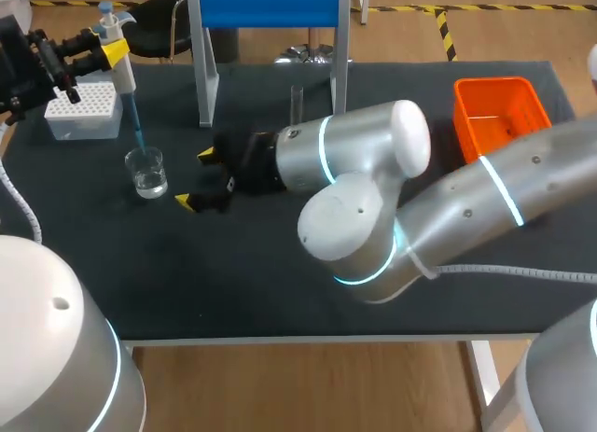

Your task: Invert the test tube, pick up the pipette, mount the tip to pipette, aspirate from beaker and dispense into the tube, eject the tip, return the pipette, and cap with the stopper.

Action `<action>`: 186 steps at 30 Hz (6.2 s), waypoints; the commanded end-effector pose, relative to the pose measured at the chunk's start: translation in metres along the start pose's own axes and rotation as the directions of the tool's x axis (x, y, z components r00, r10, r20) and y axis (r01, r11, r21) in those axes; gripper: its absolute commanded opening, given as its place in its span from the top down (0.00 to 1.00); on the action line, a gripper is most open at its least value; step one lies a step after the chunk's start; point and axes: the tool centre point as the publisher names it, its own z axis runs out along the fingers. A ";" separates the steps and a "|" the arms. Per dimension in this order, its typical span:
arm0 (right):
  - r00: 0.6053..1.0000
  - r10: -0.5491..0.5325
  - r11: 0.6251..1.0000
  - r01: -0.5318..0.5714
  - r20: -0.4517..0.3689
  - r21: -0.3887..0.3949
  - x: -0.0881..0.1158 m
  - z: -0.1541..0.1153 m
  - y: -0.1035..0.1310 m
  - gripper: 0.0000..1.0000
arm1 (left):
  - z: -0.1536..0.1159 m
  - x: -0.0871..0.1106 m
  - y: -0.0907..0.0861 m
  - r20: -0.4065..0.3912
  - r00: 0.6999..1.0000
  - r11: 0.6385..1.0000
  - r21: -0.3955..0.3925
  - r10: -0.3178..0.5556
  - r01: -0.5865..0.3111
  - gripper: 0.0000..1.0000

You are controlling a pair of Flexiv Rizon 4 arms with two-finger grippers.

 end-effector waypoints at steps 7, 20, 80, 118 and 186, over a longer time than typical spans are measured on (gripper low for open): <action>0.999 0.000 1.000 0.001 0.044 -0.017 0.005 0.029 -0.008 0.00 | 0.000 -0.001 0.000 -0.002 1.000 1.000 0.002 0.001 -0.001 1.00; 0.998 -0.006 1.000 0.007 0.055 -0.008 0.007 0.025 -0.010 0.00 | 0.000 -0.001 0.000 -0.002 1.000 1.000 0.002 0.001 -0.001 1.00; 0.998 -0.006 1.000 0.007 0.055 -0.008 0.007 0.025 -0.010 0.00 | -0.005 -0.021 0.081 0.030 0.999 1.000 -0.002 -0.010 0.010 1.00; 0.998 -0.006 1.000 0.007 0.055 -0.008 0.007 0.025 -0.010 0.00 | -0.006 -0.022 0.092 0.019 0.999 0.999 -0.010 -0.032 0.032 1.00; 0.798 -0.284 0.923 0.078 -0.531 -0.376 -0.071 -0.055 0.187 1.00 | -0.006 -0.022 0.092 0.019 0.999 0.999 -0.010 -0.032 0.032 1.00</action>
